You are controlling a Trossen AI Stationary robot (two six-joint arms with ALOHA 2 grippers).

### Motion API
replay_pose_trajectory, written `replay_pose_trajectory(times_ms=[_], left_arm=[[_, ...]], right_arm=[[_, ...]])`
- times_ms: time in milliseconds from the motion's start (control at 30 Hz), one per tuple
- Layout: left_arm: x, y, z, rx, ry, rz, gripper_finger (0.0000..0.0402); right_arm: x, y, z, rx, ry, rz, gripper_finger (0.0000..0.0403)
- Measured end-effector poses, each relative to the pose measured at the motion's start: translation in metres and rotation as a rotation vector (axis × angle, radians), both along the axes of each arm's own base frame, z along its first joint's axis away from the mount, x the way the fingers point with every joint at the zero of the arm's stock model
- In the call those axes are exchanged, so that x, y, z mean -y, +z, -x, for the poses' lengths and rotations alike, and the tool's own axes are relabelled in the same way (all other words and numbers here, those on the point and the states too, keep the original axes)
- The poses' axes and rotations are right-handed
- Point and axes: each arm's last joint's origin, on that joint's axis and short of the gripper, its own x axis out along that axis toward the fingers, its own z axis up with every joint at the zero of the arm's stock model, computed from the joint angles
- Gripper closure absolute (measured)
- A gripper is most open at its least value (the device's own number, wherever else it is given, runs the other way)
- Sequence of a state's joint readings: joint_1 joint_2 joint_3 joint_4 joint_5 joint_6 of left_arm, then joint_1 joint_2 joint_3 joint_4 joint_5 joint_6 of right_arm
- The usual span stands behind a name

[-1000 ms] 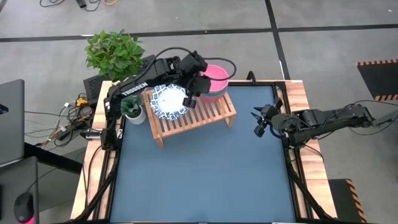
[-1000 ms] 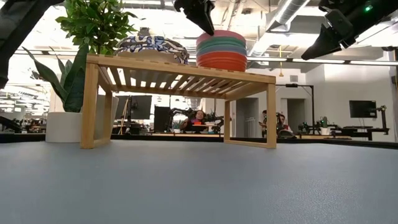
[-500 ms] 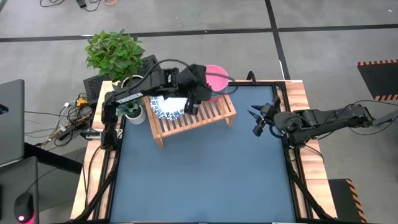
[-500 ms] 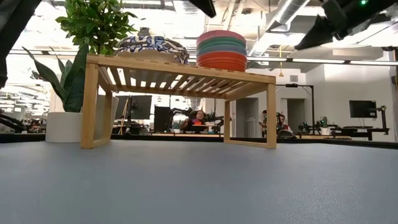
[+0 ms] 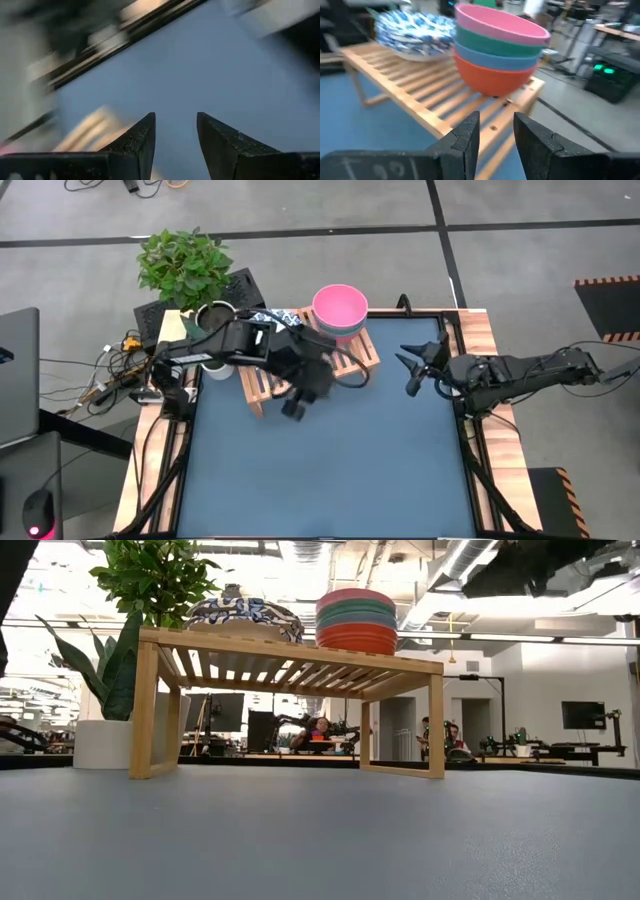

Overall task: Place and stack bowls onto a shelf
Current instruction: Return to Home Position

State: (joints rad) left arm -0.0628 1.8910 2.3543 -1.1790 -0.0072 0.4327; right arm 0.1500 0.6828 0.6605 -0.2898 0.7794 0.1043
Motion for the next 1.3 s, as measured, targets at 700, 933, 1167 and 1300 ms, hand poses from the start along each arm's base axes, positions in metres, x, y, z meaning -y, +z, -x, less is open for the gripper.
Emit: replay_pose_trajectory(times_ms=[700, 933, 1167, 1300], left_arm=[[0.01, -0.066, 0.139, 0.564, 0.224, 0.361, 0.0271], [0.02, -0.141, 0.191, 0.675, 0.264, 0.619, 0.0272], [0.015, -0.186, 0.228, 0.742, 0.378, 0.65, 0.0272], [0.009, -0.193, 0.246, 0.782, 0.38, 0.696, 0.0272]], right_arm=[[0.009, -0.02, 0.105, 0.424, 0.191, -0.092, 0.0258], [0.01, -0.022, 0.099, 0.37, 0.118, -0.049, 0.0258], [0.014, -0.019, 0.106, 0.404, 0.042, -0.026, 0.0258], [0.016, -0.017, 0.109, 0.401, 0.012, -0.018, 0.0258]])
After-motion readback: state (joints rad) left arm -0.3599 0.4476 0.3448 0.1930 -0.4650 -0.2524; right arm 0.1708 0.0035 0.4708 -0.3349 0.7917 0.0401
